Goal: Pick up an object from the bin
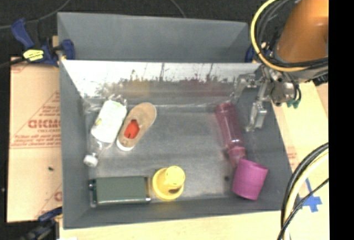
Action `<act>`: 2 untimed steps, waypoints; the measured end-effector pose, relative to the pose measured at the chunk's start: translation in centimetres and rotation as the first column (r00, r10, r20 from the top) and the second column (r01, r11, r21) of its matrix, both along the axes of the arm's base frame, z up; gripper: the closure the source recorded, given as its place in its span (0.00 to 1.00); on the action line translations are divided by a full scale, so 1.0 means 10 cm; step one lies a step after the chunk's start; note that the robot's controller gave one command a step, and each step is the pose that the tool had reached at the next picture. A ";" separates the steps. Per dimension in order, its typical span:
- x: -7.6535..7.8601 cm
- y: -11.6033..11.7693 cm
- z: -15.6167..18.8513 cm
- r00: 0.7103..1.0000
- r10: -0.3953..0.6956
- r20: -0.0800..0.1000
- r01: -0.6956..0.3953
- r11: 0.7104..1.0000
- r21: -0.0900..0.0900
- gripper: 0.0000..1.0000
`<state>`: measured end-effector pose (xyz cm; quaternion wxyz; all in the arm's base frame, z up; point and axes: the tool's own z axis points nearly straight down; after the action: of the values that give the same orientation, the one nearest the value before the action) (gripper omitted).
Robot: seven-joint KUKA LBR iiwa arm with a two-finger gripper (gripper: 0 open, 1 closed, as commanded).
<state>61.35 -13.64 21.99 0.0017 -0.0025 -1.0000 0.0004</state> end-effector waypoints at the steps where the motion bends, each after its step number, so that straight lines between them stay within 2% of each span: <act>1: 0.01 0.01 0.05 1.000 0.004 0.008 -0.004 1.000 -0.002 0.00; 2: 0.14 -0.13 -0.75 0.964 0.265 0.007 -0.265 0.964 -0.002 0.00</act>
Offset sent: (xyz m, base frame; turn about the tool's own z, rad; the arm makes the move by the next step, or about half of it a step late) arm 0.0227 -0.0242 -0.1499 -0.5054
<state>62.73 -14.93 14.53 -0.0020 0.1313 -0.9913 0.0013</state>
